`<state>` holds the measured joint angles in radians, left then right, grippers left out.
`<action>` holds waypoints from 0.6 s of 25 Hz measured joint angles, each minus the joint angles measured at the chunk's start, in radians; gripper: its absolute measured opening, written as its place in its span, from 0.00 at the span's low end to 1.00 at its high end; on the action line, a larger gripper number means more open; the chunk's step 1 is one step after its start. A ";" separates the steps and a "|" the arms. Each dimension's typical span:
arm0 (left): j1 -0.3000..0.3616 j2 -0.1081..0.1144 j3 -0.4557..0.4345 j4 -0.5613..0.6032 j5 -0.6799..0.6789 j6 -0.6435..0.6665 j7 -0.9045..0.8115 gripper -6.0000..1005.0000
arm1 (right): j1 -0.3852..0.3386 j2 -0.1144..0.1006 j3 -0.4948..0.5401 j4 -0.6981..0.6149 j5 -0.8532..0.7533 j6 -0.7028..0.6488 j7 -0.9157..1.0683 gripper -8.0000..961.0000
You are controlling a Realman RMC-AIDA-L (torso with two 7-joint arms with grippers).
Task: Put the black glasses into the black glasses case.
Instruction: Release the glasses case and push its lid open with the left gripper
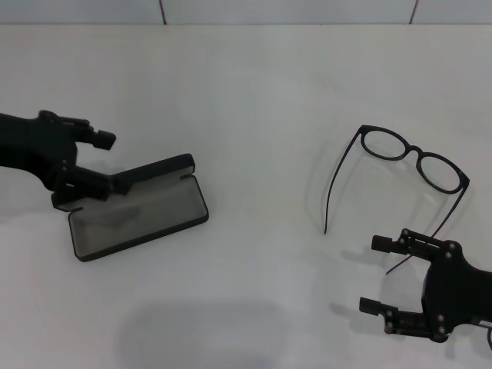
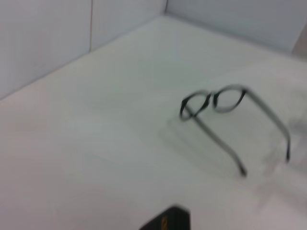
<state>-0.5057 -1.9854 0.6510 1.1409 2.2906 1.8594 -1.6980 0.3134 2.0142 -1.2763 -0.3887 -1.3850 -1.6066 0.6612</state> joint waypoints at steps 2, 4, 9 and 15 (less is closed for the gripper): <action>-0.013 -0.007 0.032 0.005 0.049 -0.025 0.006 0.85 | 0.000 0.000 0.000 0.000 0.000 0.001 0.000 0.81; -0.015 -0.012 0.074 0.006 0.078 -0.060 0.009 0.84 | 0.000 0.000 0.003 0.000 0.000 0.002 0.000 0.81; -0.005 -0.034 0.142 0.006 0.097 -0.153 0.040 0.84 | 0.000 0.000 0.005 0.001 0.000 0.002 0.000 0.81; 0.006 -0.048 0.148 -0.001 0.103 -0.206 0.090 0.82 | -0.001 0.000 0.006 0.001 0.000 0.006 0.000 0.81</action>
<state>-0.4992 -2.0331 0.7992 1.1402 2.3938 1.6536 -1.6076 0.3128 2.0141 -1.2701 -0.3880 -1.3852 -1.6001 0.6612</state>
